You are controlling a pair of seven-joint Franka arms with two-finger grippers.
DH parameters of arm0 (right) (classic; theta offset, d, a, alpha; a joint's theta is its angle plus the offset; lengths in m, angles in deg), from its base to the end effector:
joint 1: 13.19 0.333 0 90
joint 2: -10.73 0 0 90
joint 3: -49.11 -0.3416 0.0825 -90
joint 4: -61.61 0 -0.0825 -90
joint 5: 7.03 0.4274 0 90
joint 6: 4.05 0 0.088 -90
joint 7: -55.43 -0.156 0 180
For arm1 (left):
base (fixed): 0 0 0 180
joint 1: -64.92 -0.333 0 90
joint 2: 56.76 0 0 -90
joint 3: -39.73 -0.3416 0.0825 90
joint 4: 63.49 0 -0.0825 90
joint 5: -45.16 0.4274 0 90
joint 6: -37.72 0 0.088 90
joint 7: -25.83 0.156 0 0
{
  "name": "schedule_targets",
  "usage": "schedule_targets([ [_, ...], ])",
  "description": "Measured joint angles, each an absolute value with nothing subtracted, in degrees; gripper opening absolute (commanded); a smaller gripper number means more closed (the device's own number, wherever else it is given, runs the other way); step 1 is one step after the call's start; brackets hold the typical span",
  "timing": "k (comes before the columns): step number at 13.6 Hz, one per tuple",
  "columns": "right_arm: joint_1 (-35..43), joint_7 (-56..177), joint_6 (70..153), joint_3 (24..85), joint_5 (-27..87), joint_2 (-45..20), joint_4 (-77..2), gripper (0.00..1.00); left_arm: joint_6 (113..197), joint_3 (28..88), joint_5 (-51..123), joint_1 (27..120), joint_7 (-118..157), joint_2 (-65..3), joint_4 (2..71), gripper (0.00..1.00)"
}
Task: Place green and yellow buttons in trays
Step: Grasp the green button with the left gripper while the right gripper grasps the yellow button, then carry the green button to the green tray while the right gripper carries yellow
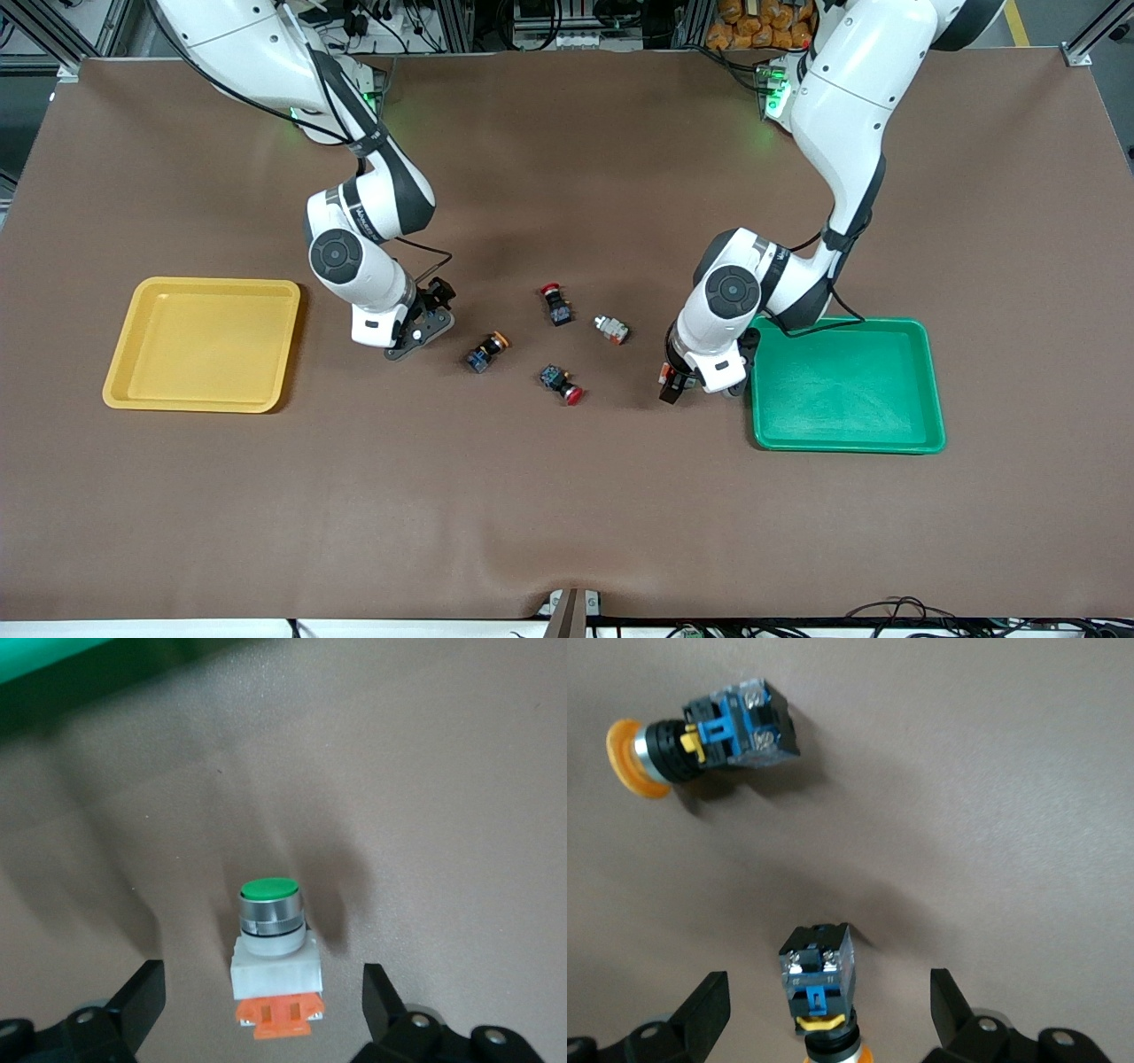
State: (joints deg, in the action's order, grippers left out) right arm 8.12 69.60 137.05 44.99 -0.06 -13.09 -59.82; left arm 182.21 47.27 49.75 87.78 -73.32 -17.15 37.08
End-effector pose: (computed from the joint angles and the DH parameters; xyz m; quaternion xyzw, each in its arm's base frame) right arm 0.5411 0.2632 0.1470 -0.9551 -0.2895 0.0410 0.0472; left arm 0.6229 -0.3591 0.1229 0.8329 0.5516 0.0025 0.0444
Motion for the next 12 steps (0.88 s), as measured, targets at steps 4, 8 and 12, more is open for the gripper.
schedule_targets([
  [4, 8.46, 69.6, 137.76, 44.99, -0.06, -13.39, -61.01, 1.0, 183.23, 47.26, 49.75, 87.75, -73.33, -16.4, 37.07, 0.3],
  [8, 8.63, 69.61, 140.01, 44.99, -0.06, -14.19, -61.7, 0.0, 183.48, 47.24, 49.78, 87.6, -72.92, -16.35, 36.94, 0.0],
  [12, 8.64, 69.61, 140.3, 45.08, -0.06, -14.23, -61.98, 0.0, 183.79, 47.2, 49.79, 87.5, -69.78, -16.39, 35.73, 0.0],
])
